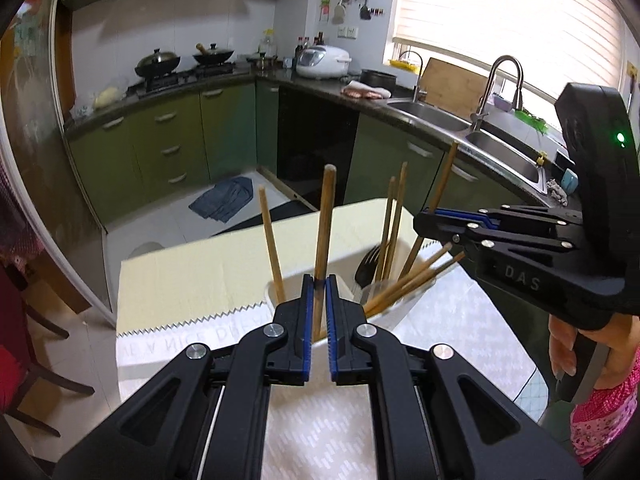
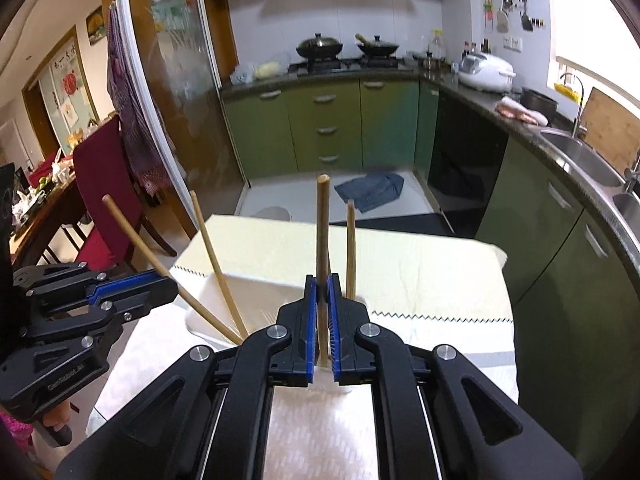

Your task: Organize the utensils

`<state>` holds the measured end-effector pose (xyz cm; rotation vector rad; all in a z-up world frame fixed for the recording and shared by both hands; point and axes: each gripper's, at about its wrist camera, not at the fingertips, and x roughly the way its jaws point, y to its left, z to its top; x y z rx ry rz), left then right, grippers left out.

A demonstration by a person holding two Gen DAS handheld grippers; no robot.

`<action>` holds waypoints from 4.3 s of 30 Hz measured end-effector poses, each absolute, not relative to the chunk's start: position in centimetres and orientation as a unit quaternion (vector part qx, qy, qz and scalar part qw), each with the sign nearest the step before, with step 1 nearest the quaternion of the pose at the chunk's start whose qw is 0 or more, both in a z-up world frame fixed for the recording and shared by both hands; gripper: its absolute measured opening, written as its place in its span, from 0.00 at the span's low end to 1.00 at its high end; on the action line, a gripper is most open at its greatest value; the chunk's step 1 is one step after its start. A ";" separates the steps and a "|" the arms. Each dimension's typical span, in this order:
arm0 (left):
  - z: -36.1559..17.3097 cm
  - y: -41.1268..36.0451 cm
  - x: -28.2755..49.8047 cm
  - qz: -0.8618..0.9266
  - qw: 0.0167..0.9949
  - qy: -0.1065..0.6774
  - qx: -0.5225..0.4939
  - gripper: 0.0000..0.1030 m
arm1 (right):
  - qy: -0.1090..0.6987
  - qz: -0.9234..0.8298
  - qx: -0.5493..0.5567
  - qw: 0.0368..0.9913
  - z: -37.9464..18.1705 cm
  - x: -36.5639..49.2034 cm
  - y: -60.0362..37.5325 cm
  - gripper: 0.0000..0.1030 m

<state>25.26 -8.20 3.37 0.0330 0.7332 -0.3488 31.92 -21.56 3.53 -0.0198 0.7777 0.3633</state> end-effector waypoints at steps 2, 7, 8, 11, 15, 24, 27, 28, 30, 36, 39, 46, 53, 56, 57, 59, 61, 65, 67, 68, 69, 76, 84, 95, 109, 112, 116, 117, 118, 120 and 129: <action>2.7 -8.1 25.2 -0.168 0.917 0.360 0.017 0.06 | 0.380 0.176 -0.010 0.908 3.1 32.0 -21.4 0.07; 2.2 -7.9 24.9 -0.169 0.920 0.355 0.008 0.34 | 0.371 0.172 -0.009 0.913 3.5 31.1 -21.7 0.13; 2.3 -7.8 24.6 -0.168 0.921 0.350 0.010 0.39 | 0.368 0.172 -0.008 0.914 3.8 30.7 -21.9 0.13; 2.6 -7.5 23.0 -0.163 0.931 0.327 0.010 0.61 | 0.348 0.180 -0.001 0.920 5.2 28.4 -22.8 0.26; 3.6 -7.3 19.2 -0.161 0.946 0.281 0.017 0.89 | 0.311 0.196 0.010 0.930 5.8 23.0 -24.9 0.72; 3.1 -6.2 6.6 -0.112 0.972 0.198 0.052 0.94 | 0.249 0.180 0.024 0.951 2.6 10.2 -30.3 0.96; 3.9 -5.6 2.6 -0.099 0.980 0.164 0.051 0.94 | 0.209 0.160 0.011 0.965 2.4 5.3 -31.0 0.96; 4.5 -5.3 1.0 -0.088 0.984 0.149 0.046 0.94 | 0.197 0.156 0.009 0.968 2.4 3.7 -31.1 0.96; 5.4 -4.7 -0.8 -0.067 0.988 0.136 0.031 0.94 | 0.187 0.151 0.011 0.971 2.3 1.4 -31.1 0.96; 6.4 -3.7 -4.7 -0.028 0.992 0.127 0.003 0.94 | 0.203 0.151 0.008 0.967 1.4 -1.7 -30.5 0.96; 5.9 -3.4 -4.7 -0.024 0.991 0.135 0.003 0.94 | 0.203 0.139 0.006 0.969 1.4 -1.9 -30.5 0.96; 3.8 -2.3 -3.8 -0.027 0.984 0.177 -0.028 0.94 | 0.184 0.124 -0.007 0.975 2.0 -2.3 -30.6 0.96; 3.3 -2.2 -3.7 -0.027 0.984 0.175 -0.026 0.94 | 0.177 0.123 -0.013 0.976 2.8 -2.3 -30.4 0.96; 3.2 -2.0 -3.7 -0.033 0.983 0.179 -0.026 0.94 | 0.175 0.120 -0.013 0.977 3.0 -2.3 -30.4 0.96; 3.3 -2.1 -3.7 -0.035 0.983 0.181 -0.027 0.94 | 0.176 0.120 -0.013 0.977 3.0 -2.2 -30.4 0.96; 3.3 -2.0 -3.6 -0.036 0.982 0.183 -0.029 0.94 | 0.177 0.118 -0.014 0.977 3.1 -2.1 -30.5 0.96; 3.3 -1.9 -3.6 -0.037 0.982 0.182 -0.030 0.94 | 0.177 0.118 -0.015 0.977 3.1 -2.1 -30.5 0.96; 3.2 -1.9 -3.6 -0.036 0.982 0.183 -0.027 0.94 | 0.177 0.120 -0.015 0.977 3.2 -2.1 -30.4 0.96; 3.3 -2.0 -3.6 -0.037 0.982 0.183 -0.029 0.94 | 0.178 0.121 -0.014 0.976 3.1 -2.0 -30.4 0.96; 3.3 -1.9 -3.5 -0.038 0.982 0.184 -0.031 0.94 | 0.178 0.122 -0.013 0.976 3.1 -2.0 -30.5 0.96; 3.3 -1.9 -3.5 -0.039 0.982 0.185 -0.032 0.94 | 0.179 0.122 -0.013 0.976 3.1 -1.9 -30.5 0.96; 3.3 -1.8 -3.4 -0.039 0.981 0.185 -0.031 0.94 | 0.179 0.123 -0.012 0.976 3.1 -1.7 -30.4 0.96; 3.3 -1.8 -3.5 -0.040 0.982 0.185 -0.031 0.94 | 0.178 0.123 -0.012 0.976 3.1 -1.8 -30.4 0.96; 3.4 -1.6 -2.7 -0.024 0.981 0.192 -0.028 0.94 | 0.180 0.123 -0.012 0.976 3.1 -1.7 -30.2 0.96; 3.6 -1.5 -2.6 -0.006 0.981 0.193 -0.015 0.94 | 0.182 0.123 -0.014 0.975 2.9 -1.4 -29.9 0.96; 3.6 -1.6 -2.7 -0.009 0.981 0.193 -0.015 0.94 | 0.182 0.123 -0.013 0.975 2.9 -1.4 -30.0 0.96; 3.6 -1.6 -2.7 -0.008 0.981 0.192 -0.012 0.94 | 0.183 0.124 -0.014 0.975 2.8 -1.4 -29.9 0.96; 3.6 -1.6 -2.7 -0.009 0.981 0.193 -0.012 0.94 | 0.183 0.123 -0.014 0.975 2.8 -1.4 -29.9 0.96; 3.6 -1.6 -2.7 -0.010 0.981 0.194 -0.012 0.94 | 0.183 0.123 -0.013 0.975 2.8 -1.4 -29.9 0.96; 3.7 -1.7 -2.7 -0.011 0.981 0.194 -0.010 0.94 | 0.183 0.123 -0.013 0.975 2.7 -1.4 -29.9 0.96; 3.8 -1.7 -2.6 -0.017 0.980 0.196 -0.013 0.94 | 0.184 0.124 -0.013 0.975 2.6 -1.4 -29.8 0.96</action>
